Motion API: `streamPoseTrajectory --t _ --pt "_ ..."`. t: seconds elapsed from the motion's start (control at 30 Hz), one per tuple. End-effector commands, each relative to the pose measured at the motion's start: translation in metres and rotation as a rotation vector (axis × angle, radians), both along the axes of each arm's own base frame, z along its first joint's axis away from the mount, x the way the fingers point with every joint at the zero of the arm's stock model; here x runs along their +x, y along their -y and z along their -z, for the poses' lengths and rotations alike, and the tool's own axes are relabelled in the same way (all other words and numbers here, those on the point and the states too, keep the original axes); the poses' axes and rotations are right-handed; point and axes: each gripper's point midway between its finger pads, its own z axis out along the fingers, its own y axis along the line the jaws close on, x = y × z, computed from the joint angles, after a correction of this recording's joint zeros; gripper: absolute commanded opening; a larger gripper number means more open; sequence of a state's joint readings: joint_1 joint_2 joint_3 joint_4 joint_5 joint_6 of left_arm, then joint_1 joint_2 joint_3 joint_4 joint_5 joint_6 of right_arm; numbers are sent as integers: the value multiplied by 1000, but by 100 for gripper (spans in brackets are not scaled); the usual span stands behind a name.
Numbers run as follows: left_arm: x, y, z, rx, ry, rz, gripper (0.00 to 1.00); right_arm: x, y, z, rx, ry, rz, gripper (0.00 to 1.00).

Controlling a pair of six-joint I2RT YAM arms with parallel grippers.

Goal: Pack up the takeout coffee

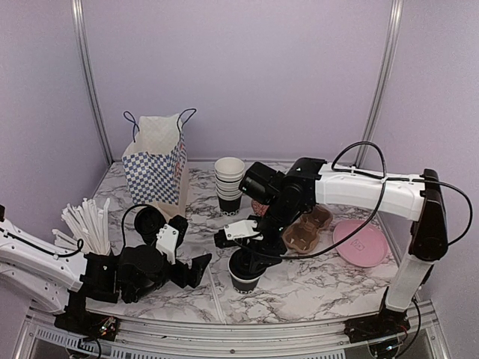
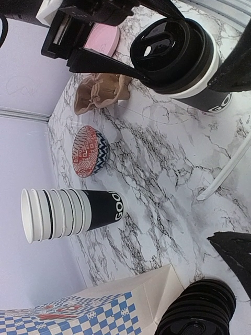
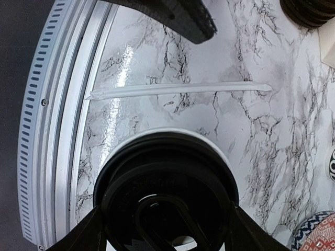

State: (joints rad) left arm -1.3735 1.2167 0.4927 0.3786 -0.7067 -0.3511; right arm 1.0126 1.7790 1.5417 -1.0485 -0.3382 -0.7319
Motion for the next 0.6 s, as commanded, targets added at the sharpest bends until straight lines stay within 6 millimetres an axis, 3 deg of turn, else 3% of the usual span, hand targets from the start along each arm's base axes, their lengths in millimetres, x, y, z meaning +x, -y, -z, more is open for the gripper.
streamPoseTrajectory --t 0.0,0.57 --pt "1 -4 -2 2 7 -20 93 0 -9 -7 16 5 -1 54" --pt "1 -7 3 14 5 -25 93 -8 -10 4 -28 17 -20 55"
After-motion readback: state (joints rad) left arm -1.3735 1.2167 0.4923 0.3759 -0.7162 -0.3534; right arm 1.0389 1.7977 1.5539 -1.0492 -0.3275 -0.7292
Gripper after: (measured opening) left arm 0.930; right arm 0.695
